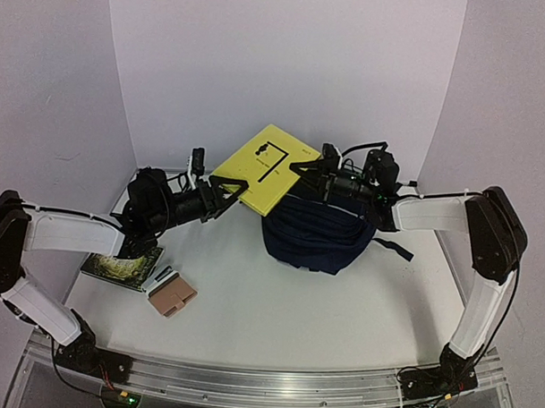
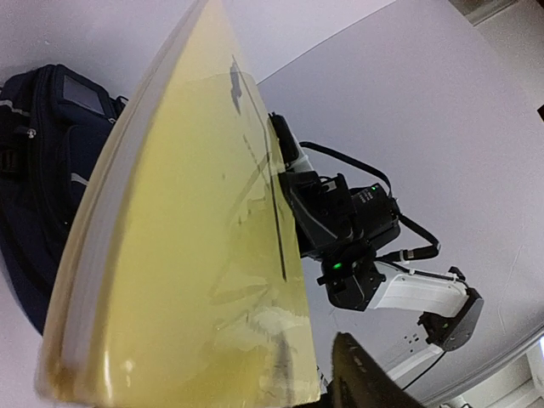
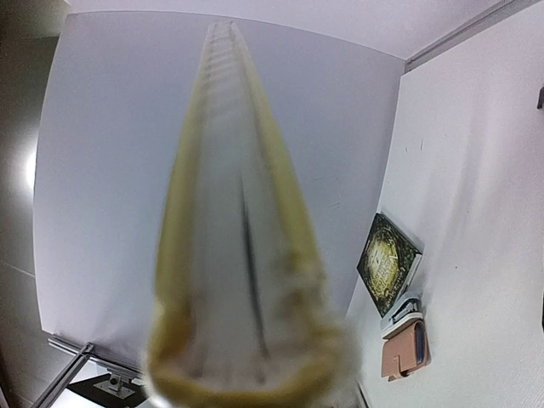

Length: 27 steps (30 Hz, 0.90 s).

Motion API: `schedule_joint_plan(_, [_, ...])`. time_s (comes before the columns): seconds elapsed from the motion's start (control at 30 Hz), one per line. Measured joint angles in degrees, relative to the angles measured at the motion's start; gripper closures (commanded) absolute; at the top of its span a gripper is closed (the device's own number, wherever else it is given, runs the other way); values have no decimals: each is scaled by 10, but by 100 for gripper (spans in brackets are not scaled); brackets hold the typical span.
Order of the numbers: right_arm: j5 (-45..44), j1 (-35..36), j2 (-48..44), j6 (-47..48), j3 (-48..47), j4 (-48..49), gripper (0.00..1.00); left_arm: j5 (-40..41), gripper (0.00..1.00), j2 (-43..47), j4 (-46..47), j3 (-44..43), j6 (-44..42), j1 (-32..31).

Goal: Pack the student bag
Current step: Pick up the book from the center of the board, then place the book in the student bag.

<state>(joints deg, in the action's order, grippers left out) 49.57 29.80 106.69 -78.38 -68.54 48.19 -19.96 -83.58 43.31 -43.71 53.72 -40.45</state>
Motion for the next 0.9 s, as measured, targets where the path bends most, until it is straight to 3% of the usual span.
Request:
schedule_joint_plan(0.1, [6,4,0,-3,4,6,98,-6,83,-8,15,-5,8,0])
schedule_joint_plan(0.23, [18,3,2,24,4,26,50,-14,100,-12,30,-5,42,0])
schedule_joint_plan(0.3, [25,-1,2,52,-1,8,44,-14,100,-11,33,-1,46,-1])
schedule_joint_plan(0.4, [16,-7,0,162,-24,-110,43,-10,100,-8,25,21,47,-1])
schedule_joint_plan(0.53, [-64,-13,-9,395,-77,-349,45,5,100,24,-13,67,49,-1])
schedule_joint_plan(0.67, [-150,-12,-23,597,-121,-507,49,20,100,71,-50,102,50,-1])
schedule_joint_plan(0.9, [-306,14,-27,863,-153,-651,44,37,100,116,-77,136,60,-1])
